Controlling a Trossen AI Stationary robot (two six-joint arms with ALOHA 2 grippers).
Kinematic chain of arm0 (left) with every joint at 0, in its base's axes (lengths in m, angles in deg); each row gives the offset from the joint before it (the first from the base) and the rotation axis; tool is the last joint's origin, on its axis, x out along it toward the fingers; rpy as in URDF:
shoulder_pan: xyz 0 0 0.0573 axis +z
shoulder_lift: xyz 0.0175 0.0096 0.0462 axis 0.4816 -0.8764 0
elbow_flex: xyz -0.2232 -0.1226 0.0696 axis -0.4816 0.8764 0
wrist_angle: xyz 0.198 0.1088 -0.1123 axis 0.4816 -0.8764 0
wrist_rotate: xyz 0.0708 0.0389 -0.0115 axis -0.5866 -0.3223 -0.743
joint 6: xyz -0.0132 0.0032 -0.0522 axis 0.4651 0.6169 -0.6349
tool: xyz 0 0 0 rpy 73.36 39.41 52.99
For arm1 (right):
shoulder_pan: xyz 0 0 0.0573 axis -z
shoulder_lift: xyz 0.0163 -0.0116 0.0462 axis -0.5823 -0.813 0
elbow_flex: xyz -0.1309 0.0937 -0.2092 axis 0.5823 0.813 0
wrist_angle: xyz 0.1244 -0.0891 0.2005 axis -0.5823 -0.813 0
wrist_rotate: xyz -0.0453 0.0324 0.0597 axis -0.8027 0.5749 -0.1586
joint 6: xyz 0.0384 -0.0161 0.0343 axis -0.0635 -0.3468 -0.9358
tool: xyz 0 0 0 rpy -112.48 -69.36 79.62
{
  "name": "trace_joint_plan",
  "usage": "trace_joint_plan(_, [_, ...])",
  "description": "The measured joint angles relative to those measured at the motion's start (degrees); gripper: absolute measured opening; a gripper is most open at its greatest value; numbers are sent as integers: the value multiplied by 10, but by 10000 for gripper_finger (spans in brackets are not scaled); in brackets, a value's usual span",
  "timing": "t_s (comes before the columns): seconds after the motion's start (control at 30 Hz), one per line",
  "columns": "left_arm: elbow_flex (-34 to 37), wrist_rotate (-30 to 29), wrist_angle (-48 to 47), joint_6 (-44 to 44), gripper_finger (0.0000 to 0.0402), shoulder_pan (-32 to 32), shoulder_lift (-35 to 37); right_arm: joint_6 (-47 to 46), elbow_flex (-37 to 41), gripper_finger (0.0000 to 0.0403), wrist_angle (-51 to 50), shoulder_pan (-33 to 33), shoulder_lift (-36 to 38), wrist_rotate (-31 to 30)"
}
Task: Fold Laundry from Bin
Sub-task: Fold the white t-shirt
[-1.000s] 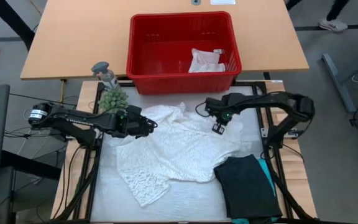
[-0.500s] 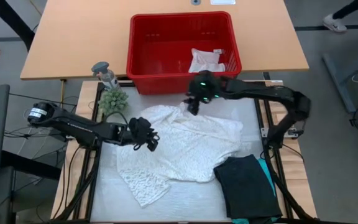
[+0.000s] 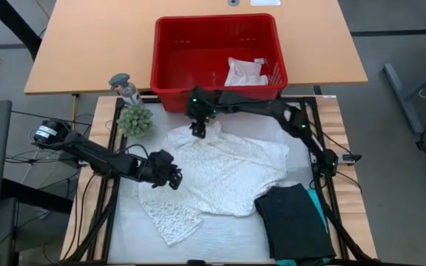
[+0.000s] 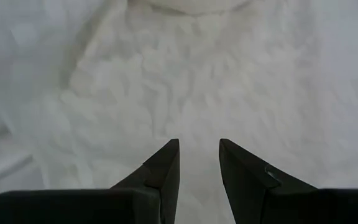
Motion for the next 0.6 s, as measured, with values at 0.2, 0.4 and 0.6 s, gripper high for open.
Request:
trace_joint_plan(0.2, [16,-25,-5,-44,100,-40,0,34,-102,235,-47,-4,-86,2])
trace_joint_plan(0.4, [45,-29,1,-98,100,-68,0,38,-130,230,-65,-7,-129,-1])
trace_joint_plan(0.6, [68,-34,3,-132,100,-90,0,47,-131,136,-61,-16,-130,-55])
